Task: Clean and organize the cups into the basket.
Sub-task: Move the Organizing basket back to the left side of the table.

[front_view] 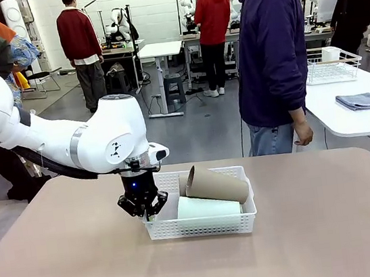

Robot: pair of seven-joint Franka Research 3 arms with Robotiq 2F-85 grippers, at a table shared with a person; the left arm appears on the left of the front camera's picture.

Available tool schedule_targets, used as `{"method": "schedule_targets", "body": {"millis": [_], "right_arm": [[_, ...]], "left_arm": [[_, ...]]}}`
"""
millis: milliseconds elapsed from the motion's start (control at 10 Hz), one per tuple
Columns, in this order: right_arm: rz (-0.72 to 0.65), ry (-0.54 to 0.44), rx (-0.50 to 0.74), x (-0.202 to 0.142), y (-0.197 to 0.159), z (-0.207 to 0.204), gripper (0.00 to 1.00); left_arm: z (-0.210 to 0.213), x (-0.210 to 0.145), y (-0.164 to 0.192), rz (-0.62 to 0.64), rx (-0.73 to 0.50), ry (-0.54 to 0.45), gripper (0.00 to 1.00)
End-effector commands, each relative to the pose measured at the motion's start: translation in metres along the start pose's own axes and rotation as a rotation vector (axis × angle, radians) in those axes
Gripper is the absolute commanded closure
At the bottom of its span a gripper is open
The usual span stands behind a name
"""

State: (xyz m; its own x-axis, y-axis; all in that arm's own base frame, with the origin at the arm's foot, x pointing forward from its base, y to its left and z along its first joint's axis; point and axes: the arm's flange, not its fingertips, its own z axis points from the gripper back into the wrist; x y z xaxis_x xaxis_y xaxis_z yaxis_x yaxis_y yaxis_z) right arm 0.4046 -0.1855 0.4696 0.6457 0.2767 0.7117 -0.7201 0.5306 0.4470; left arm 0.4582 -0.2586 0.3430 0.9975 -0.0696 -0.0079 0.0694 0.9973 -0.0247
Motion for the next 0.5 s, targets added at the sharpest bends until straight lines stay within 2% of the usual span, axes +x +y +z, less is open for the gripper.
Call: {"method": "schedule_targets", "body": {"millis": [0, 100, 200, 400], "right_arm": [[-0.212, 0.095, 0.057, -0.006, -0.008, 0.021, 0.0], [-0.288, 0.097, 0.113, -0.018, -0.008, 0.033, 0.0], [-0.372, 0.026, 0.188, -0.028, -0.011, 0.048, 0.0], [-0.481, -0.197, 0.288, -0.055, -0.017, 0.078, 0.0]], "left_arm": [[-0.001, -0.001, 0.0, -0.001, 0.003, 0.002, 1.0], [-0.001, -0.001, 0.0, -0.001, 0.003, 0.002, 1.0], [-0.001, -0.001, 0.0, -0.001, 0.003, 0.002, 1.0], [-0.001, -0.001, 0.0, -0.001, 0.003, 0.002, 1.0]]}}
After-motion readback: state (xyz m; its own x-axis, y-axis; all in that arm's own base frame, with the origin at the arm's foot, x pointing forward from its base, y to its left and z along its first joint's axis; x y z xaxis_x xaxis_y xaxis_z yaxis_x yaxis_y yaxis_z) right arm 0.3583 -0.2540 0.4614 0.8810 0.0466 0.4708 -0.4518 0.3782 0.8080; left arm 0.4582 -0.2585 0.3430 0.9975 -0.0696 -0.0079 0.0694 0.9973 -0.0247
